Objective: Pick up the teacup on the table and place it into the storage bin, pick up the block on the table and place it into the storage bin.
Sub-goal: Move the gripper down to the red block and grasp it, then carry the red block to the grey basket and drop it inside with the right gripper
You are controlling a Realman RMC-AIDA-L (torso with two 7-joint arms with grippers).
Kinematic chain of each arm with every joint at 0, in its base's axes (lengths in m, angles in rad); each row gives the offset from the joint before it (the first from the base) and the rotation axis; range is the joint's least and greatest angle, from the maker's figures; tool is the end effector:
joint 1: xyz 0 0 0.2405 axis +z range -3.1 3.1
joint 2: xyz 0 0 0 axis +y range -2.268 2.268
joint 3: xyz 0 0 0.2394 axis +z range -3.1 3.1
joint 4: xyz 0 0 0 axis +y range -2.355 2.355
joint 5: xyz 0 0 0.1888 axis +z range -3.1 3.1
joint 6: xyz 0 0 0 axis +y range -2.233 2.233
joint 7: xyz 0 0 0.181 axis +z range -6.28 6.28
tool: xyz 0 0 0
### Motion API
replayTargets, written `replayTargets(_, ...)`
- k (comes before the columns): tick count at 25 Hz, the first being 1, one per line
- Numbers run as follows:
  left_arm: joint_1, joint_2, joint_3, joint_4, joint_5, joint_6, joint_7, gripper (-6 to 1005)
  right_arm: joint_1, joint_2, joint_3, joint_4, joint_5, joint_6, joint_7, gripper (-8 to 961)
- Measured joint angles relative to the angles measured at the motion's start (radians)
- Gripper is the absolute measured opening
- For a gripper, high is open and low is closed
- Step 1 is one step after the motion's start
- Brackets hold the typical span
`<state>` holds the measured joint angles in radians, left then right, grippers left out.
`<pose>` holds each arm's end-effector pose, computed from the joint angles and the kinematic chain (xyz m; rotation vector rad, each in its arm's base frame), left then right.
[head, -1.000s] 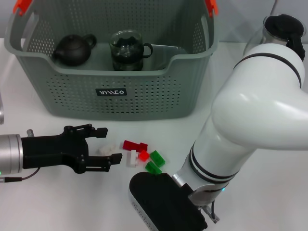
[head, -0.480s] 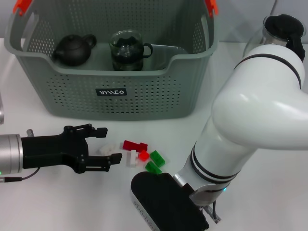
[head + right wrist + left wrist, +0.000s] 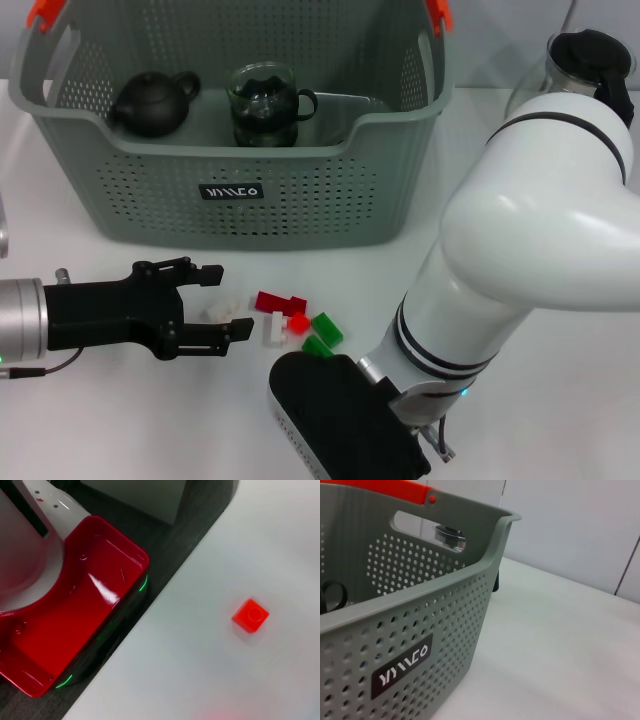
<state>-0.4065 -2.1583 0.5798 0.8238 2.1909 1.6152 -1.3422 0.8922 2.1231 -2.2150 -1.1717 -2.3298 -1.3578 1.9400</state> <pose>-0.2590 0.2820 -0.0275 -2.7157 -0.6572 -0.5332 0.1284 0.2427 -0.1604 2.6423 0.8787 0.8109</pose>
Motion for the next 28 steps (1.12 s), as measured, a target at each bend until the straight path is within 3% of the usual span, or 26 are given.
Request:
replayTargets(4,0.000,0.000,0.000,0.000,0.000,0.000,0.000,873,0.003,0.000,0.000,0.000,-0.003,0.000,0.016,478)
replayTargets(10,0.000,0.000,0.000,0.000,-0.002,0.000,0.000,872,0.009,-0.002,0.002,-0.004,-0.004,0.000,0.043,426)
replayTargets(20,-0.002,0.002,0.000,0.007,-0.001,0.009,-0.011,872,0.009,-0.011,0.022,-0.015,-0.008,-0.012,0.103,425)
replayTargets(28,-0.012,0.008,0.000,0.012,0.003,0.009,-0.013,872,-0.020,-0.018,0.155,-0.040,-0.010,-0.076,0.109,425)
